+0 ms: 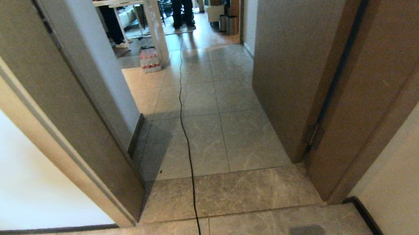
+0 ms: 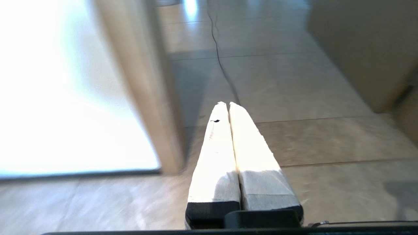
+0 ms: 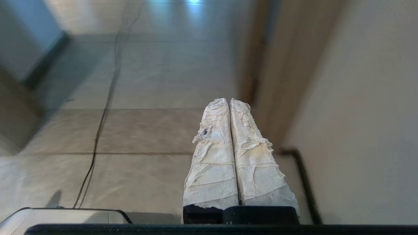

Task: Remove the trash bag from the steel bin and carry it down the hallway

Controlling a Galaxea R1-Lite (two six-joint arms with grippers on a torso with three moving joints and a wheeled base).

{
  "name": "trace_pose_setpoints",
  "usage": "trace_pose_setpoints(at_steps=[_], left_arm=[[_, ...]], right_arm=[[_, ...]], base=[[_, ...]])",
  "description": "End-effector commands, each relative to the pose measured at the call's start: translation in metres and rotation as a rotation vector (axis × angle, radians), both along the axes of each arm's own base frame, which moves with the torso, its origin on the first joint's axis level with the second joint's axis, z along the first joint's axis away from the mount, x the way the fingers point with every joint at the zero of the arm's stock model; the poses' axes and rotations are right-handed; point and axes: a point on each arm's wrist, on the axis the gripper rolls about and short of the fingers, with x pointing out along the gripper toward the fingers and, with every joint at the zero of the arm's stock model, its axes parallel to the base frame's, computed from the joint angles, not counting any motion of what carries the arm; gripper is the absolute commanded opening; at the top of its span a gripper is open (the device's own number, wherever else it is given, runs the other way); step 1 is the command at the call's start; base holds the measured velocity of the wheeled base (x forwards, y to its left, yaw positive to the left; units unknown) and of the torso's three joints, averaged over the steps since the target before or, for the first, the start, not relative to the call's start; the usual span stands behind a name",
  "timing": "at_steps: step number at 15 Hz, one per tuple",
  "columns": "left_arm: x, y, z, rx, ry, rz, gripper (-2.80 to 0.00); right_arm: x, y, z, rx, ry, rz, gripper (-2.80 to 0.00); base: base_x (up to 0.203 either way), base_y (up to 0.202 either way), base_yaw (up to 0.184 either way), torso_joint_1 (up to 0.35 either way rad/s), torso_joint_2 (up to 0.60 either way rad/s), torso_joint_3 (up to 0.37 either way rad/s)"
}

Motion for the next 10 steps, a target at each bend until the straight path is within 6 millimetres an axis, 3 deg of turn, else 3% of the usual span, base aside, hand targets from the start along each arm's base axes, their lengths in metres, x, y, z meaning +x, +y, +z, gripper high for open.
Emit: trace_pose_setpoints(at_steps=[1,10], left_arm=[[0.0009,0.0,-0.0033,0.0,0.012,0.001,-2.8],[0.0009,0.0,-0.0033,0.0,0.012,0.001,-2.8]], right_arm=[[0.0001,0.0,0.0001,-0.001,0.001,0.001,-2.8],[0.0001,0.0,0.0001,-0.001,0.001,0.001,-2.8]], base=[[-0.001,-0.009,0.175,0.002,0.0,-0.001],[0.002,-0.01,0.164,0.003,0.0,0.003]])
